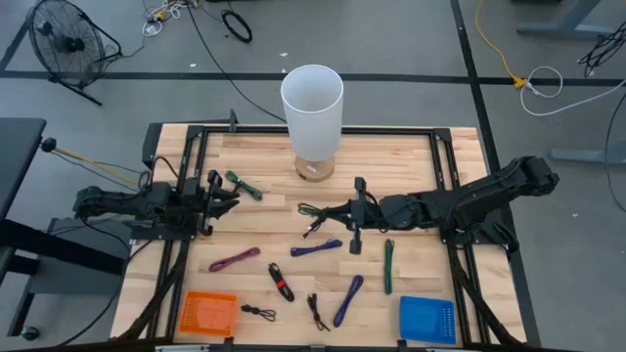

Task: Pick & Place USB Port
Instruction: Put the black and green charger cable into the orange bin

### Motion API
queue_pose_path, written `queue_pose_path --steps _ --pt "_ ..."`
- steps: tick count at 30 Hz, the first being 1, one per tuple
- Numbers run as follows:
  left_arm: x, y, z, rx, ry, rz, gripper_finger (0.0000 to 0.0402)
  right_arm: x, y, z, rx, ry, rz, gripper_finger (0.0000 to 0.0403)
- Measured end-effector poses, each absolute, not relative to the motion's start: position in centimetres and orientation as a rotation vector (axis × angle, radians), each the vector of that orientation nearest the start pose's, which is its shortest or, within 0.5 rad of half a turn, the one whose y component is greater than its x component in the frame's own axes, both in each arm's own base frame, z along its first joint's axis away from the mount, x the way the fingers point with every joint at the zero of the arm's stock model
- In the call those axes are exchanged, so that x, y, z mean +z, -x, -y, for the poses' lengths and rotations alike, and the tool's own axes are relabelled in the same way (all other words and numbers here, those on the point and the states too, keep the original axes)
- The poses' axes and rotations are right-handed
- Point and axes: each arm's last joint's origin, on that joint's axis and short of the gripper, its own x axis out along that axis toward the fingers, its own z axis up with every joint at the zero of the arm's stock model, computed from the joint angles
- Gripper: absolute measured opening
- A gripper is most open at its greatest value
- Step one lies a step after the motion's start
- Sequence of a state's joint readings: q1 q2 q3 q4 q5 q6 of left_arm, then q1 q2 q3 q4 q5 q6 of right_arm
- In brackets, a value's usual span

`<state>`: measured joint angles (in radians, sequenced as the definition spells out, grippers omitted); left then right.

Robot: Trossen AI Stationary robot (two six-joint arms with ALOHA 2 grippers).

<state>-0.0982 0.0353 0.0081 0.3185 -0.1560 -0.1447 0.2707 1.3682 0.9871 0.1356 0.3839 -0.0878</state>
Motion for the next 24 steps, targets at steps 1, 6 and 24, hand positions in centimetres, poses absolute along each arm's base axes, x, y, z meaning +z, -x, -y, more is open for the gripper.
queue_pose_path --steps 1,6,24 --pt "19.5 -9.5 0.5 0.037 0.175 0.301 0.0089 30.3 -30.1 -7.0 -0.095 0.162 -0.235 0.0010" --pt "20.0 -10.2 0.5 0.045 0.159 0.345 0.0090 30.3 -30.6 -6.4 -0.092 0.149 -0.213 0.0010" --pt "25.9 -19.8 1.7 -0.020 -0.044 0.216 0.0090 30.6 -31.0 -6.6 -0.031 0.131 -0.162 0.0010"
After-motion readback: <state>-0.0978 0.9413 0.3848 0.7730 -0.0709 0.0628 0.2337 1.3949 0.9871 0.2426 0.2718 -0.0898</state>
